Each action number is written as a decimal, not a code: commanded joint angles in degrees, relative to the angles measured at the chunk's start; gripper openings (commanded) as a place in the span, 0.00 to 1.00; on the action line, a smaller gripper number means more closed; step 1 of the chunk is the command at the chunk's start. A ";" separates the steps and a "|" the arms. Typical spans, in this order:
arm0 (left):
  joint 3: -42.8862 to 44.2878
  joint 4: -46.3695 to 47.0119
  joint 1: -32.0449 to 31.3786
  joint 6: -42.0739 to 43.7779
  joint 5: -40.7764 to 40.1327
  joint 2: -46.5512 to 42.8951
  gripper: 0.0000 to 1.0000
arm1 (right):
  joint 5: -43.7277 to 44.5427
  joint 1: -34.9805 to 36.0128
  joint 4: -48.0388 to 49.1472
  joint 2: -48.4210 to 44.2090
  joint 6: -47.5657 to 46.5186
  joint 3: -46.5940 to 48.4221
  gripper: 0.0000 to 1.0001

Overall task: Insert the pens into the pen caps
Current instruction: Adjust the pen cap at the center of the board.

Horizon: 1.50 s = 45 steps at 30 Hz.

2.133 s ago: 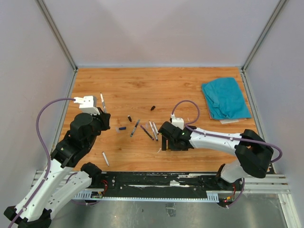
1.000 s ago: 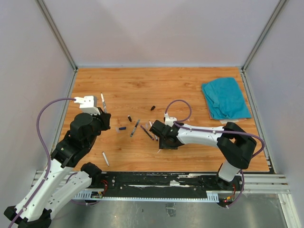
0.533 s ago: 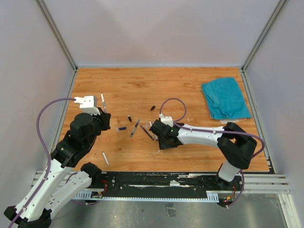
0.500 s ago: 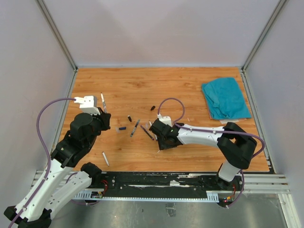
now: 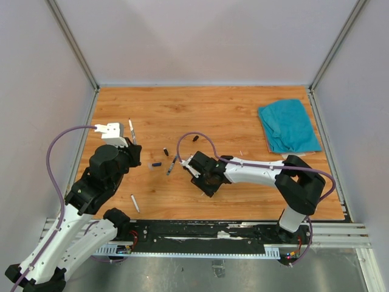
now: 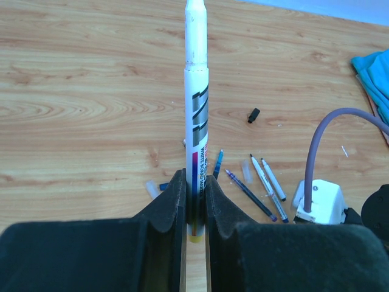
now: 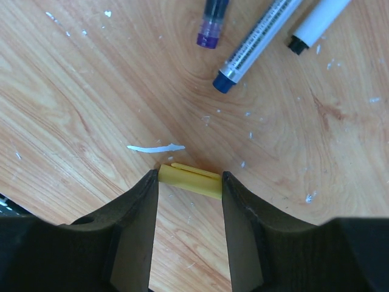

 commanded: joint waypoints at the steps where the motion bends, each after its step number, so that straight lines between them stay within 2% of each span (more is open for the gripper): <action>1: -0.19 1.53 0.40 0.65 -0.36 -0.55 0.01 | -0.46 -0.20 -3.80 2.60 -7.04 0.63 0.43; 8: -0.19 1.60 0.40 0.65 -0.28 -0.49 0.01 | 2.01 -0.20 -4.33 3.35 -4.34 1.91 0.69; 12: -0.19 1.53 0.40 0.72 -0.43 -0.70 0.00 | 4.66 -0.20 -4.19 -0.22 0.76 2.19 0.74; 15: -0.18 1.59 0.40 0.59 -0.44 -0.89 0.01 | 9.53 -0.20 -4.95 -3.11 10.12 2.51 0.75; 18: -0.27 1.73 0.39 0.57 -0.23 -0.73 0.00 | 14.57 -0.20 -8.38 -4.72 27.71 2.66 0.75; 21: -0.34 1.96 0.40 0.61 0.01 -0.48 0.01 | 12.12 -0.20 -6.30 -6.77 43.06 -1.14 0.76; 23: -0.36 1.88 0.40 0.54 0.02 -0.37 0.01 | 12.72 -0.13 -5.30 -7.44 50.24 -3.01 0.75; 26: -0.32 1.79 0.40 0.59 -0.04 -0.62 0.00 | 13.70 -0.12 -5.55 -7.34 54.79 -3.22 0.73; 34: -0.32 1.75 0.40 0.58 0.00 -0.97 0.01 | 13.55 0.15 -4.47 -5.77 55.94 -3.25 0.58; 35: -0.33 1.70 0.40 0.57 -0.03 -0.98 0.00 | 13.53 0.15 -4.22 -5.74 56.15 -3.37 0.61; 37: -0.28 1.75 0.40 0.65 0.08 -0.90 0.01 | 13.62 0.15 -3.87 -5.39 56.15 -3.55 0.60; 45: -0.26 1.83 0.40 0.70 0.18 -0.89 0.00 | 13.00 0.07 -2.66 -3.45 55.83 -3.06 0.44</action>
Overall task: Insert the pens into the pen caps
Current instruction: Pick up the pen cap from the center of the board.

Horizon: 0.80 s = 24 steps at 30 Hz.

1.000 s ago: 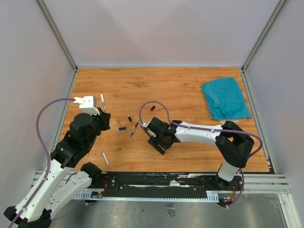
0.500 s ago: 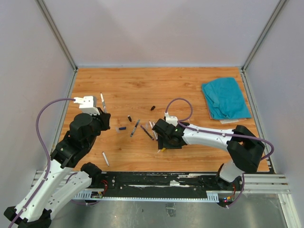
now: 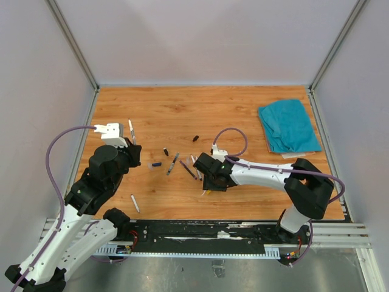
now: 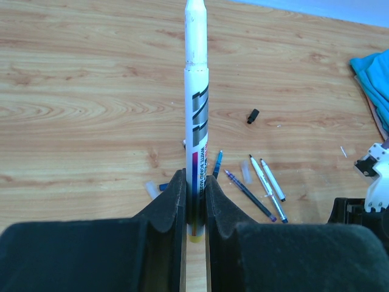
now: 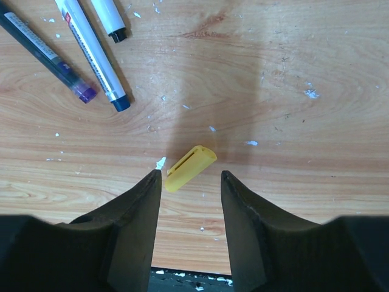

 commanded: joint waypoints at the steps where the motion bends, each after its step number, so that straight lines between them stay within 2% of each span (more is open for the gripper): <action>1: -0.25 1.81 0.40 0.69 0.17 -0.52 0.00 | 1.10 0.17 -0.01 1.65 1.13 -0.16 0.43; 15: -0.24 1.58 0.40 0.70 -0.25 -0.87 0.01 | 1.50 0.17 -0.03 4.64 -0.56 0.46 0.29; 24: -0.23 1.58 0.40 0.65 -0.19 -0.78 0.00 | 2.50 -0.60 -3.64 5.56 -8.34 1.91 0.22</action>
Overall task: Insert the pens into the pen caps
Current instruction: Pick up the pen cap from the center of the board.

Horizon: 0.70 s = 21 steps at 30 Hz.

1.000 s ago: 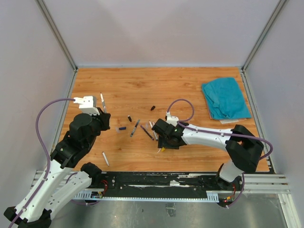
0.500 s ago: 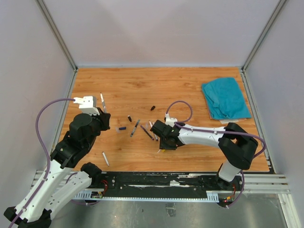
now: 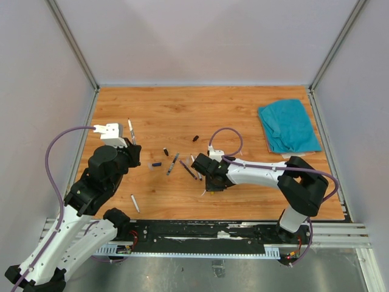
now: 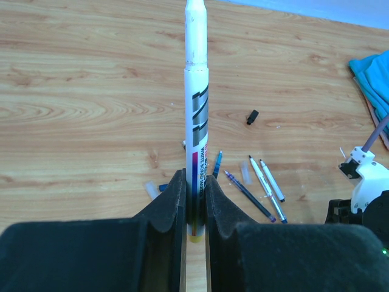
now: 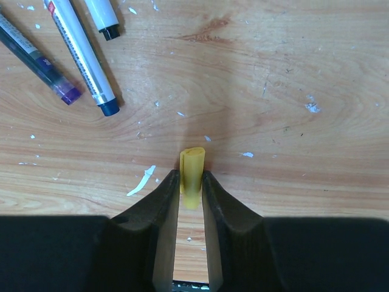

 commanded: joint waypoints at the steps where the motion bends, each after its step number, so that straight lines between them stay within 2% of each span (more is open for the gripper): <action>1: -0.25 1.57 0.40 0.73 -0.14 -0.46 0.01 | 2.28 -0.60 -4.88 2.90 -5.10 1.77 0.24; 9: -0.25 1.50 0.40 0.70 -0.30 -0.46 0.00 | 0.13 -2.37 -3.20 3.83 -6.53 0.63 0.35; 21: -0.26 1.50 0.40 0.62 -0.60 -0.19 0.00 | -2.16 -2.80 -2.18 6.27 -7.46 1.57 0.31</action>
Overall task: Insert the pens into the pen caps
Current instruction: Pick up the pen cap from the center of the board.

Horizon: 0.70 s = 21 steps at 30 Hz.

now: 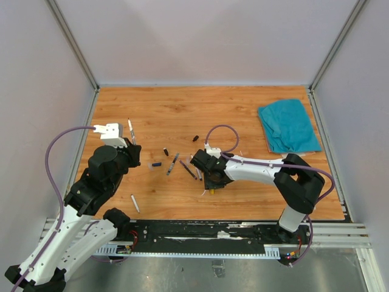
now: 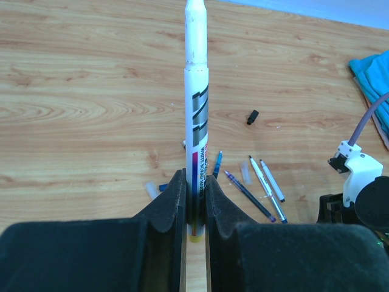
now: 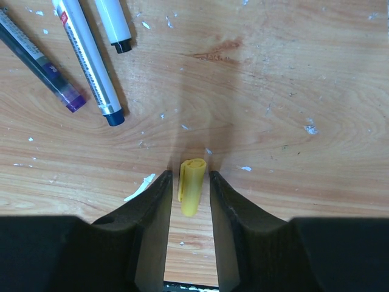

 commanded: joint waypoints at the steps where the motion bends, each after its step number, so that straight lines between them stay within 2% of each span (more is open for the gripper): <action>1: -0.26 1.50 0.40 0.54 -0.71 -0.19 0.00 | -0.32 -0.85 -0.84 3.47 -0.55 -1.61 0.31; 7: -0.33 1.66 0.40 0.48 -0.76 0.56 0.03 | 0.02 -0.80 -1.73 2.70 -1.16 -1.85 0.24; 16: -0.43 2.57 0.39 0.59 1.59 2.11 0.00 | 1.08 -1.96 -1.42 -3.58 -3.70 -4.53 0.04; 21: 0.05 2.95 0.40 0.90 4.35 3.39 0.01 | -0.61 -4.48 1.49 -8.80 -5.80 -7.95 0.01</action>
